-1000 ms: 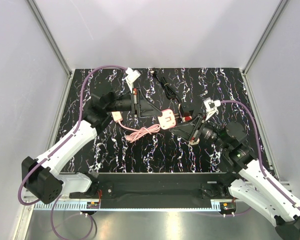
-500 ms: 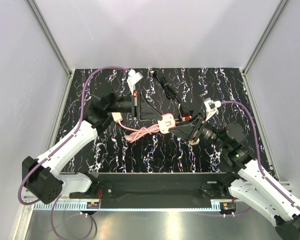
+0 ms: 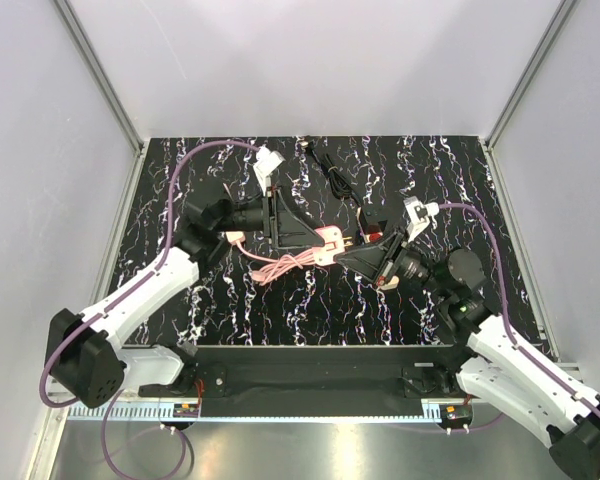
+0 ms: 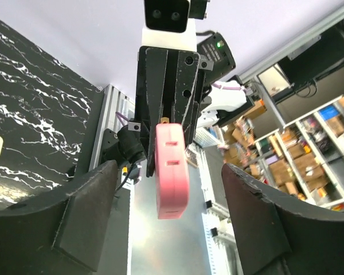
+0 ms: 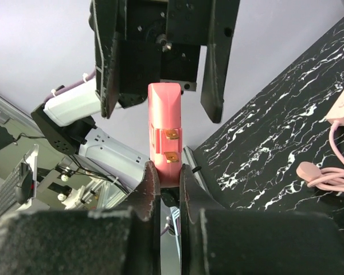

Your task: Insert the plug

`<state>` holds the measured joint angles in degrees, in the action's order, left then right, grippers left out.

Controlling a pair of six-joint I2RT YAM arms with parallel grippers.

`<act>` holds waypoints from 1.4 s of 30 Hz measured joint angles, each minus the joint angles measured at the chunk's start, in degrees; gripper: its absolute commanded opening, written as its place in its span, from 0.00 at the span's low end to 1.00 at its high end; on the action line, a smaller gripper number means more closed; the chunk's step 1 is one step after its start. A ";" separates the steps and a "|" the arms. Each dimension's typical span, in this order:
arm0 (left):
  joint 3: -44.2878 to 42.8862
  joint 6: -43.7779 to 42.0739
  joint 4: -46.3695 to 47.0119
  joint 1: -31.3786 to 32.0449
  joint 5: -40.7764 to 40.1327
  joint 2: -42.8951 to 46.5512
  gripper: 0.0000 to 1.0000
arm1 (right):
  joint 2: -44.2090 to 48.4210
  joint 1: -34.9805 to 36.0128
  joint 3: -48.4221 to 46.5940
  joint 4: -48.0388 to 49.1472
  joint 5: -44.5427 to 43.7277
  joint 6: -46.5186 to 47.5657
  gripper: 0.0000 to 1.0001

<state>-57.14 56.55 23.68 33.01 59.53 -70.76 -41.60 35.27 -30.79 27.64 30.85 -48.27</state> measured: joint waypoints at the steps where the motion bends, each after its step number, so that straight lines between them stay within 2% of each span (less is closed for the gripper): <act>1: 1.31 1.25 1.66 0.09 -0.46 0.00 0.76 | -0.26 0.00 0.94 1.68 -0.15 -0.76 0.00; 9: 5.18 7.61 10.19 1.97 -6.43 -0.74 0.59 | -2.40 0.00 2.29 9.94 -1.99 -3.43 0.00; 12: 5.18 8.52 11.47 3.21 -8.94 -1.53 0.57 | -3.06 0.00 2.29 10.75 -2.78 -3.65 0.00; 14: 5.16 8.98 12.04 4.04 -10.29 -2.16 0.50 | -3.17 0.00 2.34 10.75 -3.13 -3.69 0.00; 16: 5.11 9.03 12.24 4.74 -11.39 -2.49 0.41 | -3.15 0.00 2.58 10.67 -3.85 -3.67 0.00; 19: 5.01 8.41 11.78 5.60 -13.20 -2.56 0.34 | -3.15 0.00 3.13 10.43 -4.72 -3.65 0.00; 28: 4.98 6.23 8.50 6.51 -18.05 -2.58 0.27 | -3.13 -0.02 3.45 8.39 -7.19 -3.41 0.00; 31: 4.98 5.40 7.93 6.58 -18.64 -2.58 0.22 | -3.13 -0.02 3.50 8.02 -7.43 -3.63 0.00; 37: 4.44 4.42 6.82 6.80 -19.10 -2.58 0.00 | -3.04 -0.02 3.50 7.78 -7.78 -3.69 0.00; 39: 4.11 3.93 6.16 6.84 -19.17 -2.58 0.00 | -3.04 -0.02 3.50 7.72 -7.89 -3.72 0.00; 40: 3.93 3.74 5.84 6.88 -19.17 -2.58 0.00 | -3.04 -0.02 3.50 7.69 -7.91 -3.78 0.01; 41: 3.82 3.54 5.55 6.88 -19.17 -2.58 0.00 | -3.04 -0.02 3.50 7.67 -7.91 -3.82 0.06; 42: 3.72 3.28 5.27 6.88 -19.17 -2.58 0.00 | -3.04 -0.02 3.50 7.65 -7.91 -3.87 0.24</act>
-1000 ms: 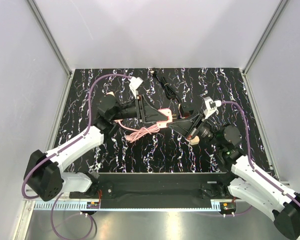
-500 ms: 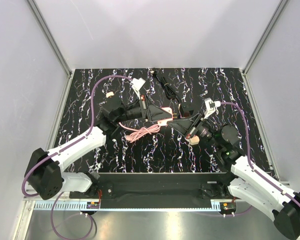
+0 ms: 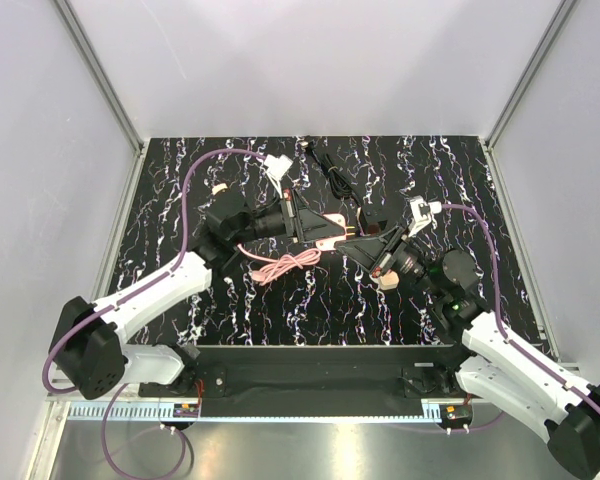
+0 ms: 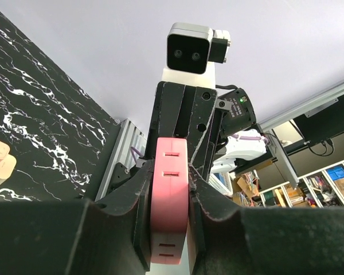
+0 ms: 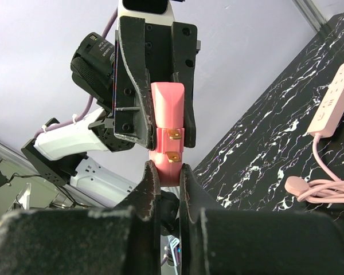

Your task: Insert the plug

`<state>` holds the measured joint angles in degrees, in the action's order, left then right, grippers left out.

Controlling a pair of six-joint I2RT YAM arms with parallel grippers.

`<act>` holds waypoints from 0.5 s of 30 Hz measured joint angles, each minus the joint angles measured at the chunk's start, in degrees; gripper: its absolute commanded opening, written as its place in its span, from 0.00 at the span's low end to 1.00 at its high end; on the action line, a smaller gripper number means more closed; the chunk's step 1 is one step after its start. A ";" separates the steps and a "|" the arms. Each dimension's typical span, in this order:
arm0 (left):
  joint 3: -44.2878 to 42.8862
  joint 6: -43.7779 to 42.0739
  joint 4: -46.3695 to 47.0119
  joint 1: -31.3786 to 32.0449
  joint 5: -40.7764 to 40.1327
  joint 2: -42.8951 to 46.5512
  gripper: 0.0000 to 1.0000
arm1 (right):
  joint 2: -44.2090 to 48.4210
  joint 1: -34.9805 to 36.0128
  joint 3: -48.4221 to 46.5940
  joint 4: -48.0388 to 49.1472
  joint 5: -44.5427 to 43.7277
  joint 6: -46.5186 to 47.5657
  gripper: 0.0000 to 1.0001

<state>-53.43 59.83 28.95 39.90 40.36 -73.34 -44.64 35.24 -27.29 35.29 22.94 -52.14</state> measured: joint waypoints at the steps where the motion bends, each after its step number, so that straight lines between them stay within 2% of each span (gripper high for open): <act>1: -0.11 -0.13 -0.26 0.00 0.00 0.00 0.00 | 0.02 0.00 0.00 -0.13 -0.04 -0.15 0.33; 3: -1.16 -1.57 -3.63 0.00 -0.20 0.00 0.00 | 0.37 0.00 -0.02 -1.22 -0.24 0.02 0.53; 4: -2.08 -2.58 -6.49 -0.02 -0.52 0.00 0.00 | 1.09 0.02 -0.02 -2.91 -0.31 0.50 0.68; 7: -6.97 -7.08 -18.40 -0.98 -1.73 0.00 0.00 | 4.85 0.00 0.11 -8.72 -0.85 1.88 0.86; 11: -13.40 -12.52 -32.79 -7.52 -3.26 0.07 0.00 | 14.08 0.02 0.20 -17.66 -1.40 3.23 0.98; 15: -18.12 -18.16 -48.30 -19.76 -8.52 -1.36 0.00 | 25.27 0.02 0.22 -26.58 -4.68 3.43 1.00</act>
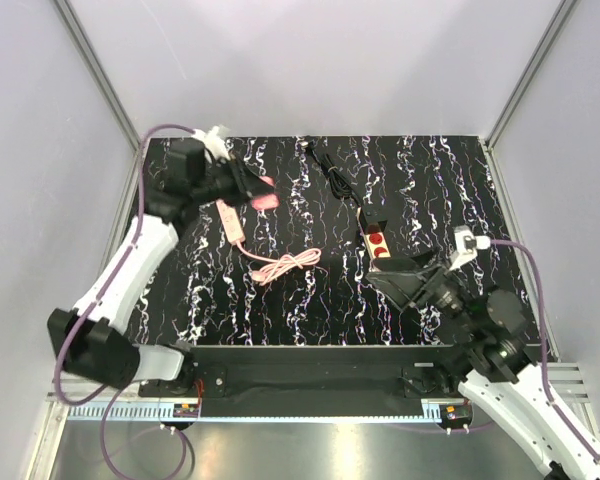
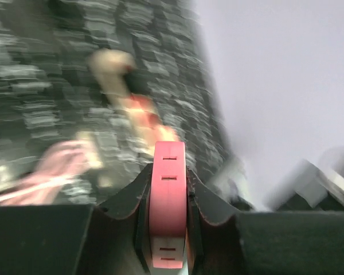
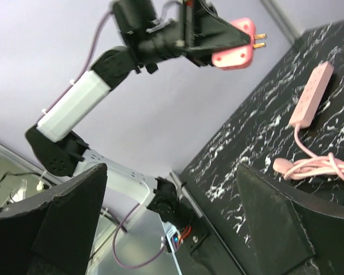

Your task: Insert the plug

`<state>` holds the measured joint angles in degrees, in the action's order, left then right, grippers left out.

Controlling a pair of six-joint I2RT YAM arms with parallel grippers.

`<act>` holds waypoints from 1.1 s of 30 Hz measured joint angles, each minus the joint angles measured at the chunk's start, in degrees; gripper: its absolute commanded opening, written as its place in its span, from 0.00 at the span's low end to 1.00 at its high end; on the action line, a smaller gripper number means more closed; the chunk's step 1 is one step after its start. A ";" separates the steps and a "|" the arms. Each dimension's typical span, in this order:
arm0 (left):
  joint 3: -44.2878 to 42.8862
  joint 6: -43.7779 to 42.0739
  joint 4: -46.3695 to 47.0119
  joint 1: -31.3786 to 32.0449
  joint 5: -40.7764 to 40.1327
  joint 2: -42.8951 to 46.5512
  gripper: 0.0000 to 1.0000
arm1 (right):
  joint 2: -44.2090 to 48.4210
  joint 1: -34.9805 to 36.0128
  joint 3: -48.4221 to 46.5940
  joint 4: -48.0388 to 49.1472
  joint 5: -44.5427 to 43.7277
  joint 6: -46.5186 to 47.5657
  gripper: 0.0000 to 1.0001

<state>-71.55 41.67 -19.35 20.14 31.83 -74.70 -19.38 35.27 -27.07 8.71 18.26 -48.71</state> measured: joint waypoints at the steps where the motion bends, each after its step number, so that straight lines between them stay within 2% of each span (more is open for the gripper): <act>1: -1.44 -1.11 -3.32 -2.32 -2.21 -1.09 0.00 | 2.40 0.00 -0.11 -1.77 -1.01 0.11 1.00; 5: -9.35 -6.60 -16.20 -9.79 -13.81 -8.63 0.00 | 5.35 0.00 -1.11 -9.64 -4.46 1.05 1.00; 9: -18.45 -9.79 -24.61 -12.13 -22.99 -18.14 0.00 | 4.15 0.00 -2.60 -18.45 -7.43 2.25 0.99; 13: -25.40 -11.06 -29.94 -13.33 -27.43 -26.49 0.00 | 3.67 0.00 -3.21 -24.22 -8.87 2.84 1.00; 17: -29.18 -12.00 -32.79 -14.62 -27.89 -32.74 0.00 | 4.24 0.00 -3.39 -27.34 -9.81 3.74 1.00; 21: -29.24 -12.37 -34.01 -16.52 -24.41 -36.57 0.00 | 5.64 0.00 -3.58 -29.44 -10.29 4.70 1.00; 33: -29.27 -13.73 -34.47 -17.75 -22.95 -41.53 0.00 | 4.92 0.00 -3.80 -31.82 -11.80 5.95 1.00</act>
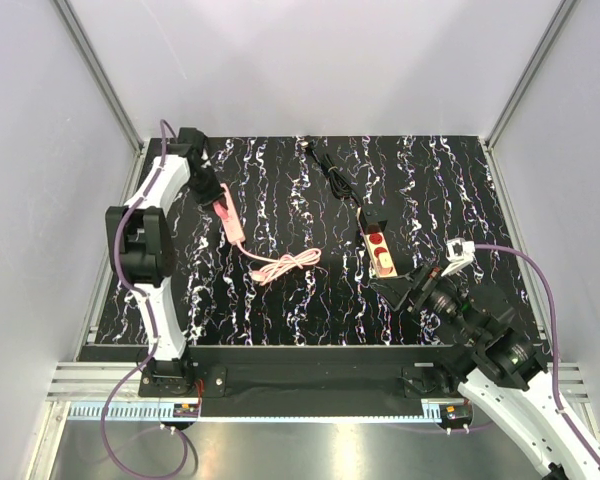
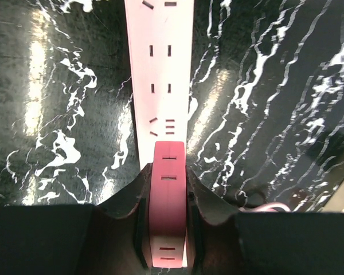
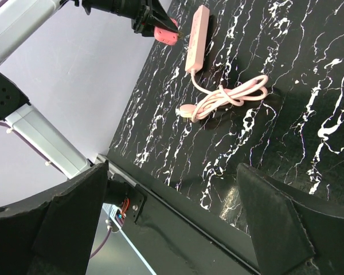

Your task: Insert the plug

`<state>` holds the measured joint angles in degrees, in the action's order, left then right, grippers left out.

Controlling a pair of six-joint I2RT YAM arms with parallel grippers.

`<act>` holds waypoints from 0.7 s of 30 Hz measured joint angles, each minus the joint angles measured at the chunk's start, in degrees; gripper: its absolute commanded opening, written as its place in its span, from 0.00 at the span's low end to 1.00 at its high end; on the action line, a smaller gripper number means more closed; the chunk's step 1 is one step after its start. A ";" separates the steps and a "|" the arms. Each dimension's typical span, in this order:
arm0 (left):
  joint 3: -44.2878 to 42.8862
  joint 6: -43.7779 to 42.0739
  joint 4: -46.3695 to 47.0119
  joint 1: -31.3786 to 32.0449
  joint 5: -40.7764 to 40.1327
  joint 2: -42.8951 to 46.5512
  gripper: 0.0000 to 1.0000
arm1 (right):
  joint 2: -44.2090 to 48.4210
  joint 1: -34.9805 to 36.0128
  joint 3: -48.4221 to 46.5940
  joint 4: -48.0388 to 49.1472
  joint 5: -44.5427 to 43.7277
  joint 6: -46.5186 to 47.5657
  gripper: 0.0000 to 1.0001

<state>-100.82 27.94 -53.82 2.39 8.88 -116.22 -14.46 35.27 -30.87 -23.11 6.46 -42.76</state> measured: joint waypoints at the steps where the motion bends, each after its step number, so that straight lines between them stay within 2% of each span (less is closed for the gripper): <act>1: -0.07 -0.17 0.00 0.09 0.09 -0.74 0.00 | -0.09 0.00 0.00 0.00 0.02 0.00 1.00; 9: -1.38 -0.76 -0.17 0.31 0.66 -5.29 0.00 | -0.96 0.00 -0.39 -0.35 0.00 0.24 1.00; 21: -3.58 -1.03 0.31 0.31 0.83 -6.97 0.00 | -1.79 0.00 -0.50 -0.76 -1.36 0.59 1.00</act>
<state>-104.40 26.92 -53.52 2.70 9.72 -123.20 -16.25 35.27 -31.38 -23.88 5.10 -42.17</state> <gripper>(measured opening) 0.243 0.994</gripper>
